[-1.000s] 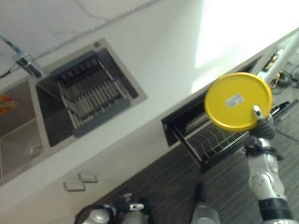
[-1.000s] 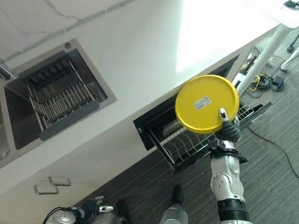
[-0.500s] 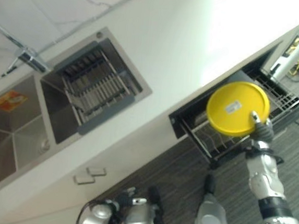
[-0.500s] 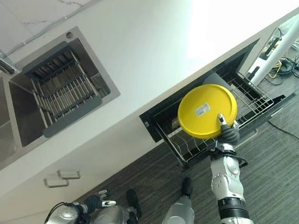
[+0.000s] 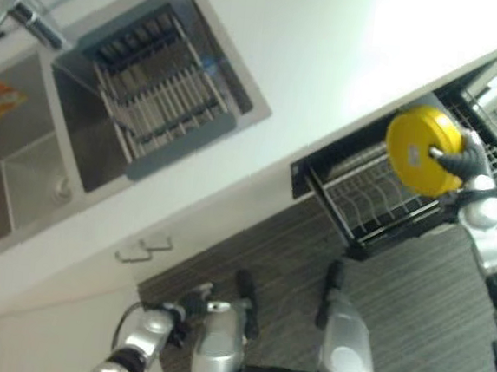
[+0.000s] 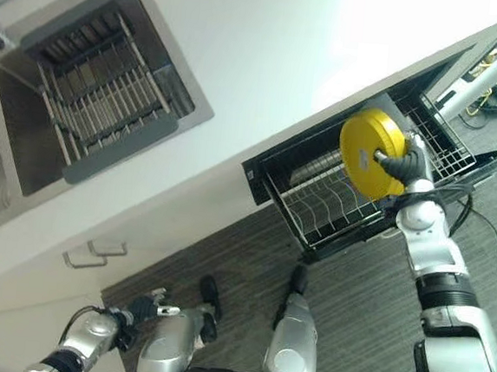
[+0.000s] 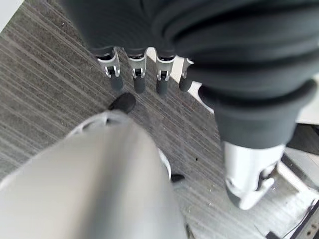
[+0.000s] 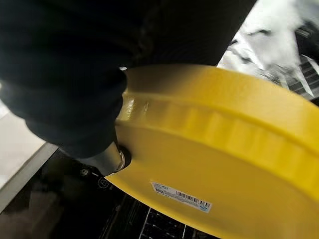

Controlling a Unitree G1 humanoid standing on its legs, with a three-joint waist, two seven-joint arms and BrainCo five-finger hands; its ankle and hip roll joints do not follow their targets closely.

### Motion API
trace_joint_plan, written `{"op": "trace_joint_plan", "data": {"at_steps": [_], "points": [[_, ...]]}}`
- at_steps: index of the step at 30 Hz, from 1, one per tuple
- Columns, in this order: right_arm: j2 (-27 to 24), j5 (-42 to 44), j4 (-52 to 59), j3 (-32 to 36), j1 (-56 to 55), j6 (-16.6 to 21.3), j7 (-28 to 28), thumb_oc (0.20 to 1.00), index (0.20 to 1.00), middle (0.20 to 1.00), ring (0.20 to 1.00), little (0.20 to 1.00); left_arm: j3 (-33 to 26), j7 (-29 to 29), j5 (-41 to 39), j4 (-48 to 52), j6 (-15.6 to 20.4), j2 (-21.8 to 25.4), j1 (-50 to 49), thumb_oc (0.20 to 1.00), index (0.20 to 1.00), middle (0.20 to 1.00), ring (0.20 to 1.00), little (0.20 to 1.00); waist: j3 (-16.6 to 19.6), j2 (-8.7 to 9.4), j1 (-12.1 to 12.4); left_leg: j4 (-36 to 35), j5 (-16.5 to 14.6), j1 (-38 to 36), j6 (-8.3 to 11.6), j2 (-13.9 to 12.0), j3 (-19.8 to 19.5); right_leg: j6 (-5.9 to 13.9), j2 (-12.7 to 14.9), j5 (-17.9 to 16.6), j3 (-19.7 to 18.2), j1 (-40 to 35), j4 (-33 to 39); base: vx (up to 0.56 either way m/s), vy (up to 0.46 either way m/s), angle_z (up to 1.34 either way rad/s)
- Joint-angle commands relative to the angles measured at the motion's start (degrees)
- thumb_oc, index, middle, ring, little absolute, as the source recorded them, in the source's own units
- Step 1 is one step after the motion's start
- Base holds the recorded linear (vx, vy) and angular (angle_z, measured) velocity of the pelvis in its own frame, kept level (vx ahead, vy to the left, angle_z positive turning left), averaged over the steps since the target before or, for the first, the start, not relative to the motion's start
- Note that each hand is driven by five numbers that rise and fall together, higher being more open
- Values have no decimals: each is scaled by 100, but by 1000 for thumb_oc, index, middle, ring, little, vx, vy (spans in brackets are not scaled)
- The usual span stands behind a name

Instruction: Place the dishes in the dishwasher.

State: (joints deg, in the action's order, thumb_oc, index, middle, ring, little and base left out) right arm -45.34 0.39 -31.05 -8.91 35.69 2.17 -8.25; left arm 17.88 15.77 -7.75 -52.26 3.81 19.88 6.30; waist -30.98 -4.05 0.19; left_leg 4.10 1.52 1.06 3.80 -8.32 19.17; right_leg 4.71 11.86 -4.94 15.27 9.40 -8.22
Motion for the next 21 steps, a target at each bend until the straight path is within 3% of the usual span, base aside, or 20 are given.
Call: {"op": "trace_joint_plan", "data": {"at_steps": [1, 5, 6, 10, 16, 21], "points": [[-234, -337, 107, -296, 460, 230, 299, 200, 200, 200, 200, 200, 161, 1, 165, 32, -6, 70, -184, 1000, 1000, 1000, 1000, 1000, 310, 48, 77, 616, -312, 479, 11, -219, -489, 120, 320, 1261, 151, 2, -1432, -56, -6, 3], [-477, -1211, -145, -749, 796, 316, 474, 200, 200, 200, 200, 200, 201, -160, 478, 127, 152, 200, -84, 1000, 1000, 1000, 1000, 1000, 277, 128, 189, 723, -320, 562, -1, -252, -552, 113, 273, 1291, 201, 43, -1534, -19, -23, 13], [-610, -1490, -235, -994, 946, 398, 388, 200, 200, 200, 200, 200, 267, -407, 822, 200, 406, 293, -24, 1000, 1000, 1000, 1000, 1000, 247, 169, 233, 811, -435, 566, 40, -253, -606, 165, 275, 1430, 167, 41, -1655, 10, -50, 5], [-714, -2412, -604, -1733, 1682, 585, -407, 200, 200, 200, 200, 200, 690, -790, 1266, 451, 488, 507, 344, 1000, 1000, 1000, 1000, 1000, 122, 155, 342, 1015, -438, 883, 25, -284, -645, 166, 240, 1465, 183, 312, -1881, -91, -18, 8], [-418, -3644, -1033, -2173, 2151, 188, -2857, 200, 200, 200, 200, 200, 1203, -1470, 1398, 401, 782, 473, 765, 1000, 1000, 1000, 1000, 1000, 119, 51, 434, 1424, -548, 1664, -75, -209, -832, 130, 220, 1625, 106, 1061, -2410, -89, -12, 6], [-372, -4368, -1405, -2608, 2542, -173, -4305, 200, 200, 200, 200, 200, 1492, -1769, 1247, 305, 1187, 389, 888, 1000, 1000, 1000, 1000, 1000, 119, -93, 515, 1571, -570, 2226, -136, -62, -986, 126, 222, 1681, -1, 1649, -2671, -56, 5, 10]]}}
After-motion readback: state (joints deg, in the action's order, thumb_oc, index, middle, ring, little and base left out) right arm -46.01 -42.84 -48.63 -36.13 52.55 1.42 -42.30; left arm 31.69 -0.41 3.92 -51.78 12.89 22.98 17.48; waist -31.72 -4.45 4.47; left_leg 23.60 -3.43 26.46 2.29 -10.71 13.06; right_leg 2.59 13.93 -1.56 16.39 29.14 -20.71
